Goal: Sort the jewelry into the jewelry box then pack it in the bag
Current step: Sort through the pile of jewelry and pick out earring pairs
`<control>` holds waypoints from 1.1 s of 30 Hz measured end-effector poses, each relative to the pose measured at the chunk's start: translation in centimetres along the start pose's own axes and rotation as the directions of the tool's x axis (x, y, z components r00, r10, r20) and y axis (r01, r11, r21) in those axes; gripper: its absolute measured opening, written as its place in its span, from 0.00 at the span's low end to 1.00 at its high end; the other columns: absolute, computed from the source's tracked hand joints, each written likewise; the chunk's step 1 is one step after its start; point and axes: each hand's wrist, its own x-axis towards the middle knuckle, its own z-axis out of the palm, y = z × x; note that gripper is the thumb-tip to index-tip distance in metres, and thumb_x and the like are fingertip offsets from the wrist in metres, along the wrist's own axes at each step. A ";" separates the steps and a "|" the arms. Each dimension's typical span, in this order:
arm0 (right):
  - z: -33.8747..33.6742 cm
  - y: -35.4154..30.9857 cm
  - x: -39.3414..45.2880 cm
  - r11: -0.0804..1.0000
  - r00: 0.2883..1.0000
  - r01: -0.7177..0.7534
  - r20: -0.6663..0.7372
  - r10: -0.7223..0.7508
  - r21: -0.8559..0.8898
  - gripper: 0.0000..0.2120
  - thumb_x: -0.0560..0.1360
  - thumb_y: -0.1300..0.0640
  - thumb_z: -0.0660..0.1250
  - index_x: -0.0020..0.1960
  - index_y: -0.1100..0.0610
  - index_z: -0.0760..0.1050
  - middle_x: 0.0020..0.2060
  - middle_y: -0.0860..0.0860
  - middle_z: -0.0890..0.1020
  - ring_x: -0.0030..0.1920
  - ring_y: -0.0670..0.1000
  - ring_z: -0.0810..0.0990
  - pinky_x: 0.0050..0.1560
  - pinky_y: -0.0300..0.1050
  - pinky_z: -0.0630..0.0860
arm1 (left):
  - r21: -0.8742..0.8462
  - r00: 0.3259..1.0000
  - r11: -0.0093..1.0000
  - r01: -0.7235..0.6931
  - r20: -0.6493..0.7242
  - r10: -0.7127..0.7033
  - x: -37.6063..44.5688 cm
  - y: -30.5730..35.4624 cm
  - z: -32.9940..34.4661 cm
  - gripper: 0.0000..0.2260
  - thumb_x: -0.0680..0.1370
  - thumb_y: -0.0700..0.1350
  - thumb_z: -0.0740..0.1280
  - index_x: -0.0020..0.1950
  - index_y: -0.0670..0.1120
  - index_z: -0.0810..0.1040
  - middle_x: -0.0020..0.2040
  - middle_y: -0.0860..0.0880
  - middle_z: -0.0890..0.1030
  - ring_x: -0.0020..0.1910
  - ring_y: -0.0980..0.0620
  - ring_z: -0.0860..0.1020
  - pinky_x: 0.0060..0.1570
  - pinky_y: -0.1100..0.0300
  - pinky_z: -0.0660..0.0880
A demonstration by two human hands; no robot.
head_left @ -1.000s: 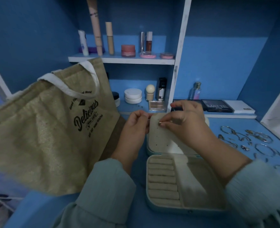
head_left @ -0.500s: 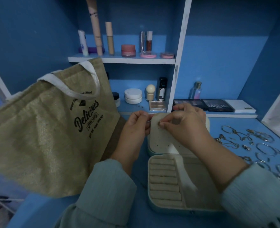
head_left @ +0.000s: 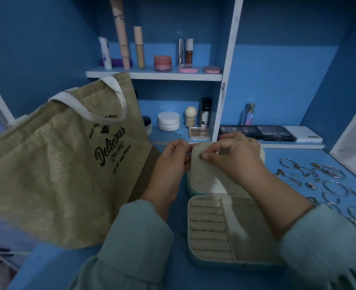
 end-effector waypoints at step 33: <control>1.5 1.1 -4.0 0.973 0.901 0.229 -0.375 -0.218 -0.016 0.10 0.70 0.48 0.68 0.50 0.48 0.80 0.44 0.42 0.69 0.52 0.44 0.59 0.70 0.54 0.42 | 0.302 0.975 0.942 -0.145 0.205 0.084 -0.5 0.9 -1.0 0.05 0.79 0.42 0.61 0.46 0.48 0.75 0.34 0.56 0.81 0.36 0.62 0.79 0.42 0.67 0.77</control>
